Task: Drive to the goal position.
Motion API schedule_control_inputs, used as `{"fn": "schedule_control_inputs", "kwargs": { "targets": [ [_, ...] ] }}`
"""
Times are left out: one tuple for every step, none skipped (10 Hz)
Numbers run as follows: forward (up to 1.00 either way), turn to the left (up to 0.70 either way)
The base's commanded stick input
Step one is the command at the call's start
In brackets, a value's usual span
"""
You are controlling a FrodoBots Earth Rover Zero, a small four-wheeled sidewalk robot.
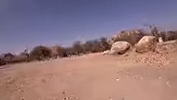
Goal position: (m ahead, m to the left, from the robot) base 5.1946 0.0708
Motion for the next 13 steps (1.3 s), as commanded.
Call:
{"fn": "schedule_control_inputs", "kwargs": {
  "targets": [
    [0.5, 0.0],
    [0.5, 0.0],
    [0.5, 0.0],
    [0.5, 0.0],
    [0.5, 0.0],
    [0.5, 0.0],
    [0.5, 0.0],
    [0.5, 0.0],
    [0.5, 0.0],
    [0.5, 0.0],
    [0.5, 0.0],
    [0.5, 0.0],
    [0.5, 0.0]
  ]
}}
